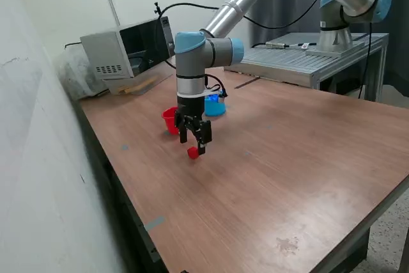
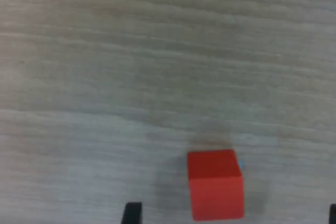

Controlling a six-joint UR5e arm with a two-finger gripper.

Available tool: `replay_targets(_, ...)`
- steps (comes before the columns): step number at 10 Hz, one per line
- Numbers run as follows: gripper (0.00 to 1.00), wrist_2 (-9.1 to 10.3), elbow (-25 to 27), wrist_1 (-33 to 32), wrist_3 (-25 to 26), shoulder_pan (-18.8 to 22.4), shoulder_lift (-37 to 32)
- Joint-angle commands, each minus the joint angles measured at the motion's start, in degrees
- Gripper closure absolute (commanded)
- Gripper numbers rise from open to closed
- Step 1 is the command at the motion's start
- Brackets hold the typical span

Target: Place red objects in the red bin, and blue objects in the blue bin.

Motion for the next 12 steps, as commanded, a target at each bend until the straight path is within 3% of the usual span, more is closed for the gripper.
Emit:
replay_targets(1,1.00,-0.09,0.1,0.1,-0.1,-0.5,0.1)
replay_targets(6,1.00,-0.43,0.9,0.7,-2.8,-0.8,0.1)
replay_targets(7,1.00,-2.53,1.1,1.6,-3.7,-0.7,-0.9)
replay_targets(12,1.00,-2.28,8.3,4.1,-3.6,-0.1,-17.8)
